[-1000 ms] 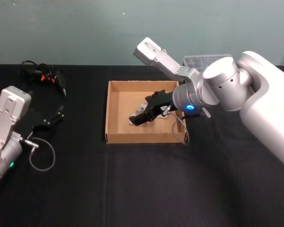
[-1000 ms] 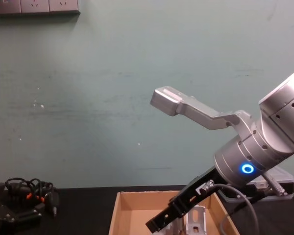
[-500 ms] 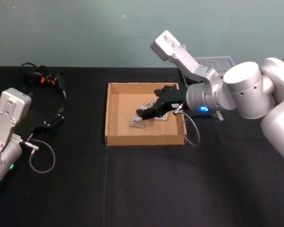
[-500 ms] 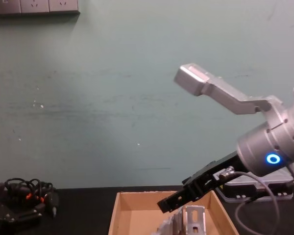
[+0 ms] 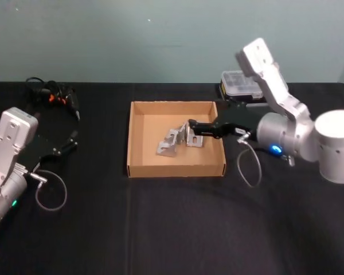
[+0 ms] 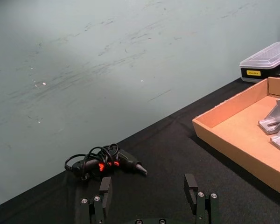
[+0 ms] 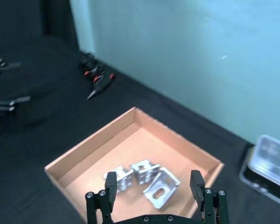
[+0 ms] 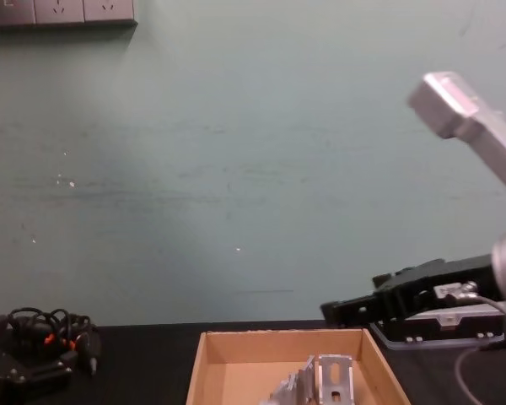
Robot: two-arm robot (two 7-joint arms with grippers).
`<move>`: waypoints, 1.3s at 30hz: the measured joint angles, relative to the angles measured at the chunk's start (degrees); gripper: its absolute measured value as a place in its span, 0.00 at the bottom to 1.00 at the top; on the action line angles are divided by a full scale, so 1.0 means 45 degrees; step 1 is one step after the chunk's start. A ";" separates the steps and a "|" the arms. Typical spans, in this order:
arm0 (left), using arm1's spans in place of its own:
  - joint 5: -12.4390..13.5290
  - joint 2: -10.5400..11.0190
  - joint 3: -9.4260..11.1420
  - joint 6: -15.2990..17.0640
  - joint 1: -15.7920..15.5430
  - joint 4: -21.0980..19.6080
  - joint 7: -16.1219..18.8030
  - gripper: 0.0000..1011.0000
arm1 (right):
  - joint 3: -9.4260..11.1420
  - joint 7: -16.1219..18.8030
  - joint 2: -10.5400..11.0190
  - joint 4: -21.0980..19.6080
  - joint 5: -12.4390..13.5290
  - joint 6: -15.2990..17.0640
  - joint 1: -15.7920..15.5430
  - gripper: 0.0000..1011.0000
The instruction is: Use one hand to pick up the angle iron from the table and place it into the box.
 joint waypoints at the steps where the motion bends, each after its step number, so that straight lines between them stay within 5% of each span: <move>1: 0.0000 0.0000 0.0000 -0.0001 0.0000 0.0000 0.0000 1.00 | 0.0206 -0.0221 0.0018 -0.0154 0.0002 -0.0359 -0.0294 0.99; 7: 0.0000 0.0000 0.0000 0.0000 -0.0001 0.0000 0.0000 1.00 | 0.0722 -0.1142 -0.0084 -0.0495 -0.0300 -0.1685 -0.1214 0.99; 15: 0.0000 0.0000 -0.0001 0.0000 0.0000 0.0000 0.0000 1.00 | 0.0919 -0.3080 -0.0678 -0.0557 -0.1612 -0.3028 -0.2076 0.99; 39: 0.0001 0.0000 -0.0001 0.0000 0.0000 0.0000 0.0000 1.00 | 0.0931 -0.3376 -0.0808 -0.0474 -0.1847 -0.2997 -0.2144 0.99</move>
